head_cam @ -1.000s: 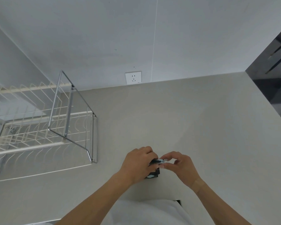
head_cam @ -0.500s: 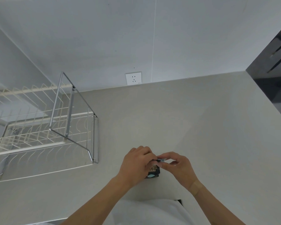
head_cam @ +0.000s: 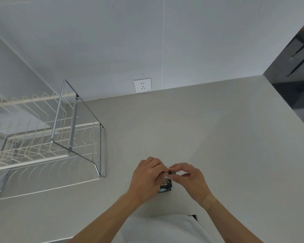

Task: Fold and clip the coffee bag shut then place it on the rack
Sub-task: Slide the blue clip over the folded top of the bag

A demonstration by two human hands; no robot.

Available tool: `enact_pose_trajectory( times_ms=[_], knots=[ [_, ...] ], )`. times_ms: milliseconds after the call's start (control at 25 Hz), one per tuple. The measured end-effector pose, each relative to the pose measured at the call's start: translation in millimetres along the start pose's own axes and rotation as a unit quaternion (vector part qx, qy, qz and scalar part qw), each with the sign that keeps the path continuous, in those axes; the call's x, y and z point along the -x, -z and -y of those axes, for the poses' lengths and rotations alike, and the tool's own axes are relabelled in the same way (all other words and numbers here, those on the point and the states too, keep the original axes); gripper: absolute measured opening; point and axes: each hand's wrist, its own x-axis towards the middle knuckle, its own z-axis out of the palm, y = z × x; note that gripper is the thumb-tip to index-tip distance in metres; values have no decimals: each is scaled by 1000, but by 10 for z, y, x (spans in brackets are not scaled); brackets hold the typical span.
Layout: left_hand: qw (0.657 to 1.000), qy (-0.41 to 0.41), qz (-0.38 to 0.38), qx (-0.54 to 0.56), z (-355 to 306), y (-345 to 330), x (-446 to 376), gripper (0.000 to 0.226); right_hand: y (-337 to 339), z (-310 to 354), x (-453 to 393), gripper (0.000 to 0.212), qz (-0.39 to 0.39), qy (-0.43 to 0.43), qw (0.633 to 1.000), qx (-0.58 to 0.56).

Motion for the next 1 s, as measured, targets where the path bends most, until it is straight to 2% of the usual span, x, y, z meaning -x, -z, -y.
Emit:
enact_pose_trajectory(
  times_ms=[440, 680, 800, 1000],
  knots=[
    [999, 9, -25, 34, 84, -43, 87, 13, -15, -134, -3, 17, 9, 21, 995, 98],
    [999, 22, 0, 43, 89, -42, 67, 11, -40, -215, -20, 25, -2, 18, 990, 137],
    [1000, 3, 13, 28, 41, -69, 24, 9, -6, -209, -27, 25, -4, 3, 989, 147],
    [999, -1, 32, 4, 150, 76, 19, 10, -33, -135, 16, 15, -19, 49, 974, 218]
  ],
)
